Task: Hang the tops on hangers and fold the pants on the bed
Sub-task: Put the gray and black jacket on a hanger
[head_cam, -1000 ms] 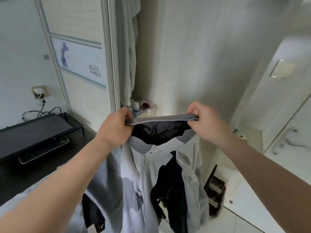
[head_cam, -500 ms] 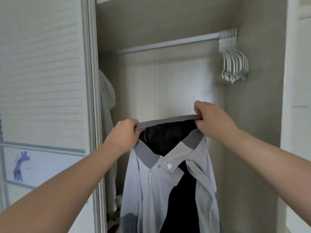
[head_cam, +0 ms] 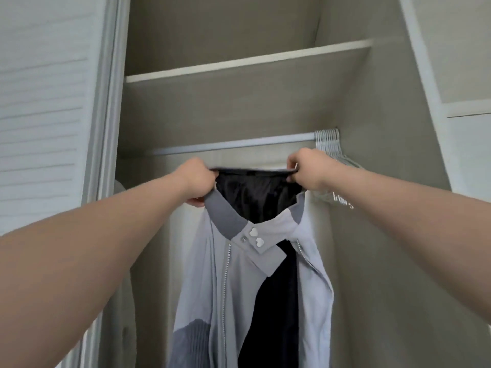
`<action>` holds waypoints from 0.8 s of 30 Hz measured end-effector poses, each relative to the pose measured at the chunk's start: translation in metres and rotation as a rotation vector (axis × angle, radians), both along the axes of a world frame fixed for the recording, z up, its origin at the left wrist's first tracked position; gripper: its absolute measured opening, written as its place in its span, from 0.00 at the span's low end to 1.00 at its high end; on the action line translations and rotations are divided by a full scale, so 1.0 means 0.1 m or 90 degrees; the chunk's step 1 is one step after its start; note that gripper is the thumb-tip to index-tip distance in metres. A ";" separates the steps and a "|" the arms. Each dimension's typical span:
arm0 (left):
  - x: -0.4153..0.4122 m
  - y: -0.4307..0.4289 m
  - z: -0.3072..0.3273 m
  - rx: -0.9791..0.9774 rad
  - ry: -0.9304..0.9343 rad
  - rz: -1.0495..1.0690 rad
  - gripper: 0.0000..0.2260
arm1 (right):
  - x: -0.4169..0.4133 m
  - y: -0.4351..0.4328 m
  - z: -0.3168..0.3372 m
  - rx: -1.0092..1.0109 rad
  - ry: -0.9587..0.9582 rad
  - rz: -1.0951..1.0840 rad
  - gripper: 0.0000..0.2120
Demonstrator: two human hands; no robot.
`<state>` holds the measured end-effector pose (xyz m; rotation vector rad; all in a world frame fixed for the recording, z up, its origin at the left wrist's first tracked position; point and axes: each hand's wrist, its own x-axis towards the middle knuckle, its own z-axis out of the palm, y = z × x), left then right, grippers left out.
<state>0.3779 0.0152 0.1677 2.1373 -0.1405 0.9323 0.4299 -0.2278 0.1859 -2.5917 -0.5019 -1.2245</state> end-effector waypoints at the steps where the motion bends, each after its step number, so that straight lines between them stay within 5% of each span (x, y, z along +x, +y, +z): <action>1: 0.04 -0.05 0.08 -0.039 -0.004 -0.024 0.12 | 0.04 0.00 0.04 -0.014 0.030 -0.021 0.07; 3: 0.05 -0.17 0.23 -0.075 0.022 -0.052 0.04 | 0.14 0.00 0.08 -0.045 0.069 -0.065 0.09; 7: 0.34 -0.41 0.33 -0.122 -0.005 -0.064 0.12 | 0.47 -0.09 0.10 -0.089 -0.078 -0.224 0.11; 14: 0.63 -0.40 0.34 -0.153 -0.021 -0.065 0.09 | 1.02 -0.50 0.02 -0.088 -0.220 -0.478 0.17; 24: 0.78 -0.21 0.43 -0.143 -0.041 -0.035 0.09 | 1.18 -0.74 0.14 -0.027 -0.188 -0.463 0.17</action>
